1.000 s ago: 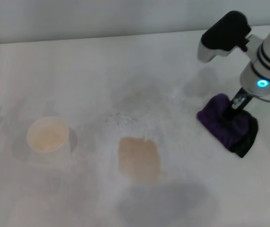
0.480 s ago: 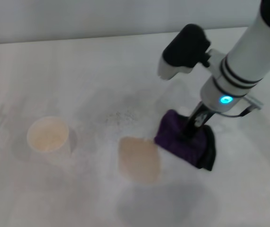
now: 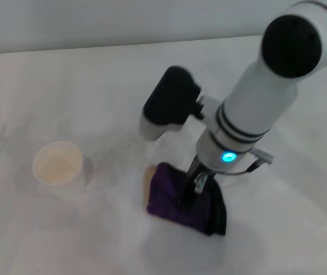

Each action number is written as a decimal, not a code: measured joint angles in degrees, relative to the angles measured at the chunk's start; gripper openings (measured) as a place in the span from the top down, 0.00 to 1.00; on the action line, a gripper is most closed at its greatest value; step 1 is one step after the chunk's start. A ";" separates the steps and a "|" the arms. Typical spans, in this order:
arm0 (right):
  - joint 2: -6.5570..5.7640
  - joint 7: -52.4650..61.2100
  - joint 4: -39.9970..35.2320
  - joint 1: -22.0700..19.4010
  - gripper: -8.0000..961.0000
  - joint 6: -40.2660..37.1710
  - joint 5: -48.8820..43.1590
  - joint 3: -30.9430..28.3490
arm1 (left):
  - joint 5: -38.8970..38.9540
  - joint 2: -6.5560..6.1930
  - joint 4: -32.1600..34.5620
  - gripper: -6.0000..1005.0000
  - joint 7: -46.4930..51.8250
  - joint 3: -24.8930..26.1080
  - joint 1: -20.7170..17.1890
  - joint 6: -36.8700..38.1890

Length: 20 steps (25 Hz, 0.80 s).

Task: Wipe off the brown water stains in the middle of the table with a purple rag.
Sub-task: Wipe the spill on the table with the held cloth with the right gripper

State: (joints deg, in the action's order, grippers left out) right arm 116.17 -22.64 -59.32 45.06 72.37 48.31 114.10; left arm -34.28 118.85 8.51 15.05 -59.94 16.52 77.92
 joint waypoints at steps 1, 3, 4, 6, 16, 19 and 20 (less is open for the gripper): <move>-0.03 0.76 -0.51 0.30 0.92 -0.06 0.82 1.64 | -0.03 -0.01 -0.02 0.13 -0.02 0.00 0.00 -0.08; -0.01 1.89 -1.46 0.73 0.92 -0.09 2.40 4.12 | -0.25 -0.06 -0.02 0.13 -0.07 0.01 0.00 -0.10; 0.00 2.18 -1.91 0.86 0.92 -0.07 3.28 5.21 | -0.45 -0.09 -0.02 0.13 -0.11 0.00 0.00 -0.11; 0.01 2.32 -2.67 0.98 0.93 -0.01 4.46 6.83 | -0.98 -0.11 0.03 0.13 -0.18 0.00 -0.03 -0.11; 0.05 2.50 3.76 5.15 0.93 -4.26 1.32 3.92 | -1.46 -0.05 -0.22 0.13 -0.26 0.00 -0.88 -0.15; 0.03 2.51 7.56 7.39 0.93 -5.48 -0.60 1.56 | -1.46 -0.03 -0.31 0.13 -0.28 0.01 -1.03 -0.15; 0.01 2.51 8.54 8.11 0.93 -5.71 -1.21 0.94 | -1.46 -0.02 -0.34 0.13 -0.28 0.01 -1.06 -0.15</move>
State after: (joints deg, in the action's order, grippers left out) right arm 116.19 -20.12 -50.78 53.17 66.67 47.10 115.04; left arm -35.75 118.83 8.17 14.77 -59.94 15.47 77.77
